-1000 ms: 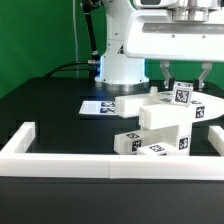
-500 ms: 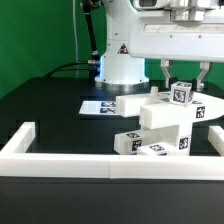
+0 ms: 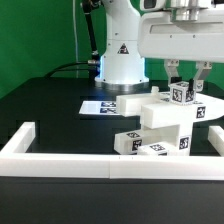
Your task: Assemble chair
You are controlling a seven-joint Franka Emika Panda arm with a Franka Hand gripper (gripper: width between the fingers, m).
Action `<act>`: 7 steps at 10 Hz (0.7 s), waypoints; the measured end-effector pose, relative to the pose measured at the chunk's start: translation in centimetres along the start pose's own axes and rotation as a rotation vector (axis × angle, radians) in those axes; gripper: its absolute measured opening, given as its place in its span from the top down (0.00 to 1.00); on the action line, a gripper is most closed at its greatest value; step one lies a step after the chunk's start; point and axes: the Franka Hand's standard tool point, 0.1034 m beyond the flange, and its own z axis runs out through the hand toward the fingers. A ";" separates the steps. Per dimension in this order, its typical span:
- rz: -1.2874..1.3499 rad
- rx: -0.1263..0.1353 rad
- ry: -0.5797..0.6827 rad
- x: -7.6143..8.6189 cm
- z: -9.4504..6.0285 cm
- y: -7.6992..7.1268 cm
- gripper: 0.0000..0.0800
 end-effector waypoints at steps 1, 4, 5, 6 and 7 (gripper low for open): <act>0.043 0.002 -0.002 0.0 0.0 0.0 0.64; 0.269 0.008 -0.013 -0.2 0.0 -0.2 0.64; 0.357 0.011 -0.019 -0.3 0.0 -0.2 0.64; 0.411 0.012 -0.021 -0.3 0.0 -0.3 0.64; 0.423 0.011 -0.021 -0.4 0.0 -0.3 0.64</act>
Offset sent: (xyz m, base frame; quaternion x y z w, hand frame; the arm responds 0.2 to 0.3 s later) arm 0.0000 0.0000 0.0000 0.0000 0.0000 0.1296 0.9916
